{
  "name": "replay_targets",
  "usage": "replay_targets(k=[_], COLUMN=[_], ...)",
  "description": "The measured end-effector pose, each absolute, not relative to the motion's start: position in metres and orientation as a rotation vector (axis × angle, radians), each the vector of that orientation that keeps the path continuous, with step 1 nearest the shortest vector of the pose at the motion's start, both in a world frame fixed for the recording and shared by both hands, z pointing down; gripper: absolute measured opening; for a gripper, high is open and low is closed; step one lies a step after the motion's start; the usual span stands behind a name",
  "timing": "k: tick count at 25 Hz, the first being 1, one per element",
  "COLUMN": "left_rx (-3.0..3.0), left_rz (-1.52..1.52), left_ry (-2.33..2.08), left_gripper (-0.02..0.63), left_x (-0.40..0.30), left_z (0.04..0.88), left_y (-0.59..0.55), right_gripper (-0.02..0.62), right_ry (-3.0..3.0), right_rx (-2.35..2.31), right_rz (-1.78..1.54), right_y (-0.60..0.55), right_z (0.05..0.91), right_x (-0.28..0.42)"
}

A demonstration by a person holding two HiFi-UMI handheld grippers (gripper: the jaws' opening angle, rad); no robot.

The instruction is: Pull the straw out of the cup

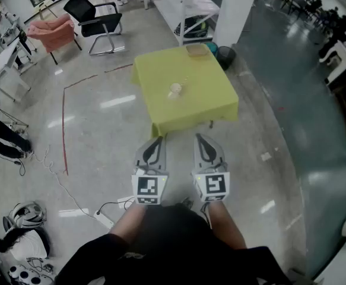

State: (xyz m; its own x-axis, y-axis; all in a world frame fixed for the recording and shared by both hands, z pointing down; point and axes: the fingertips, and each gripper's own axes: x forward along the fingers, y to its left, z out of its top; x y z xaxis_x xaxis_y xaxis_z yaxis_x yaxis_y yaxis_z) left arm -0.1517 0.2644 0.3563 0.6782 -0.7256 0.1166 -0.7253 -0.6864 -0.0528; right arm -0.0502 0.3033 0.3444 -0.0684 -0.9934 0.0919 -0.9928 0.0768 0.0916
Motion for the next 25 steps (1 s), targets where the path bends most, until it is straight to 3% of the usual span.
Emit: replay_targets(k=[11,25], left_rx=[-2.864,-2.837], left_rz=[-0.246,-0.287], left_ry=[1.323,1.431], left_gripper=[0.044,0.044], left_x=[-0.121,-0.107], left_z=[0.370,0.394], left_y=[0.279,0.298], right_gripper=[0.017,0.017], right_ry=[-2.237,-2.345], right_rx=[2.056,1.884], right_rz=[-0.019,0.065], right_y=[0.322,0.332], right_z=[0.359,0.393], right_x=[-0.005,0.005])
